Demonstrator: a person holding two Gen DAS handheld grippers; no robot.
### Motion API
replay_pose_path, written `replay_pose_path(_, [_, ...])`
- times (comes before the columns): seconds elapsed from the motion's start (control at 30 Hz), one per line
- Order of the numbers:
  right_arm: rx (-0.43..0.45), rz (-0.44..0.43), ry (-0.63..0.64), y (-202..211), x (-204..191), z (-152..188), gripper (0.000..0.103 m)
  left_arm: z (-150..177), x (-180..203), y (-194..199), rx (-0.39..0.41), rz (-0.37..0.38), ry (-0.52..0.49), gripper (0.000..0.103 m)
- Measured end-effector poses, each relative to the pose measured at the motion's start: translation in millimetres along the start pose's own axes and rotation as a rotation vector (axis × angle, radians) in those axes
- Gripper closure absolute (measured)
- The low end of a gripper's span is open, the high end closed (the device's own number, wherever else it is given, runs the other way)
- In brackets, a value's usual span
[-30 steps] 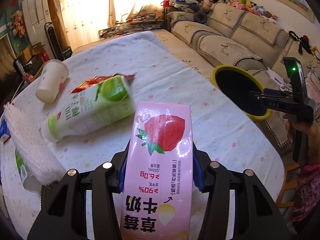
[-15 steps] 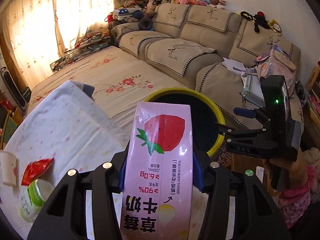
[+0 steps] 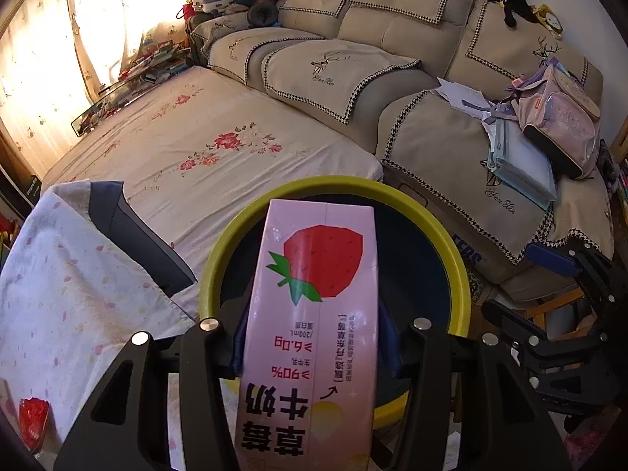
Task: Collect trash
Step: 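Carry the pink carton with the left tool over the bin and release, then reach the right tool to the red snack bag and pinch it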
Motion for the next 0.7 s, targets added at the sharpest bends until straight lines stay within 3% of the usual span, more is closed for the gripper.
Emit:
replay_pose_path(0.03, [0.000, 0.001, 0.000, 0.1, 0.7, 0.0, 0.025, 0.4, -3.0, -6.7, -0.004, -0.009, 0.011, 0.047])
replay_pose_path(0.07, [0.000, 0.001, -0.001, 0.3, 1.1, -0.3, 0.025, -0.5, -5.1, -9.9, 0.001, -0.017, 0.021, 0.032])
replay_pose_path(0.1, [0.000, -0.001, -0.002, 0.3, 1.7, -0.5, 0.025, -2.9, -6.9, -9.9, 0.020, -0.024, 0.027, 0.023])
replay_pose_path(0.23, [-0.001, -0.011, 0.003, 0.8, -1.3, 0.9, 0.024, -2.0, -19.0, 16.2, 0.080, -0.037, 0.053, 0.023])
replay_pose_path(0.4, [0.000, -0.044, 0.016, 2.5, -14.9, 1.5, 0.024, 15.0, -30.2, 103.8, 0.217, -0.050, 0.080, 0.014])
replay_pose_path(0.53, [0.004, -0.077, 0.039, 4.4, -33.7, 1.3, 0.024, 57.8, -49.0, 184.4, 0.301, -0.101, 0.122, 0.010])
replay_pose_path(0.7, [0.001, -0.135, 0.094, 8.8, -74.9, 0.1, 0.024, 124.6, -89.3, 265.0, 0.337, -0.198, 0.252, 0.007])
Point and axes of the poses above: each gripper's, at about its wrist camera, not at the fingertips, and y roughly against the way its jaws point, x to its right, z to its underside, the point moved 4 cm from there along -y, roughly the way its jaws point, and after that the axes turned 11 degrees about x, right-handed, at the moved point
